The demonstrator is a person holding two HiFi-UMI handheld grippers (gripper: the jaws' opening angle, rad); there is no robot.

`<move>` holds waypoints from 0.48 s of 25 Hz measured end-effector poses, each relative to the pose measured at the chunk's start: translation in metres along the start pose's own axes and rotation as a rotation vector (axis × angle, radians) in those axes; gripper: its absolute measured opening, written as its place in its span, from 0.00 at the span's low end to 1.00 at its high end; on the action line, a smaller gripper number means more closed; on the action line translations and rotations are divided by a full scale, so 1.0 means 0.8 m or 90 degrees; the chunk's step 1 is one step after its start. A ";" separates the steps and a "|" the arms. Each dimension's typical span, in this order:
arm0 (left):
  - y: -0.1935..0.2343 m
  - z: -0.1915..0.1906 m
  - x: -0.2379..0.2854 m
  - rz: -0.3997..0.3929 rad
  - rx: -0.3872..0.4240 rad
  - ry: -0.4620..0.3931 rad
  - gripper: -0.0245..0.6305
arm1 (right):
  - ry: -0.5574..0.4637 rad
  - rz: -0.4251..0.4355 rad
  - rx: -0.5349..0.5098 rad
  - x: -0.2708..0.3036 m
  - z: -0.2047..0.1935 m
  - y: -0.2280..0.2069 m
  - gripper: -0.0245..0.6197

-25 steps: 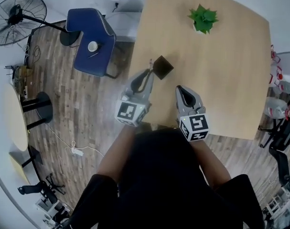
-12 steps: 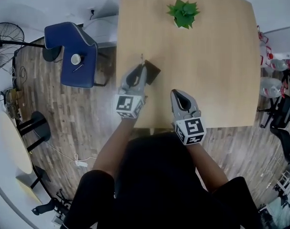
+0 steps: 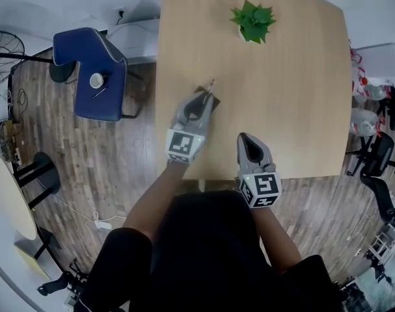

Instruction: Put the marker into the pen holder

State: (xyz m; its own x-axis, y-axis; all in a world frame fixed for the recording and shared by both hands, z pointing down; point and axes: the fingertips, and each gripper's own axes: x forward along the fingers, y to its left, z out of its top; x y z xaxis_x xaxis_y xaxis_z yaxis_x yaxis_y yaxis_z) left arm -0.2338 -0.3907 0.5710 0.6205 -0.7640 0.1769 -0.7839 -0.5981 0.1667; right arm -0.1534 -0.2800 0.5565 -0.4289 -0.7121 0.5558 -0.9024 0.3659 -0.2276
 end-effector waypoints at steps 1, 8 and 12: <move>-0.001 -0.002 0.001 -0.003 0.006 0.003 0.11 | 0.001 -0.004 0.003 0.000 -0.002 0.000 0.04; 0.007 -0.019 -0.009 0.022 0.025 0.033 0.11 | 0.005 -0.009 0.016 -0.003 -0.008 0.007 0.04; 0.009 -0.030 -0.015 0.022 0.023 0.040 0.12 | 0.005 -0.006 0.015 -0.005 -0.009 0.018 0.04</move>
State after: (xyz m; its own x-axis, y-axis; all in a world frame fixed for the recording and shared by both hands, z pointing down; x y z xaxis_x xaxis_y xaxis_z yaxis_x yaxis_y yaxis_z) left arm -0.2467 -0.3801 0.5931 0.5920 -0.7687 0.2421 -0.8047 -0.5805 0.1244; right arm -0.1643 -0.2681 0.5567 -0.4200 -0.7111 0.5638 -0.9073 0.3444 -0.2414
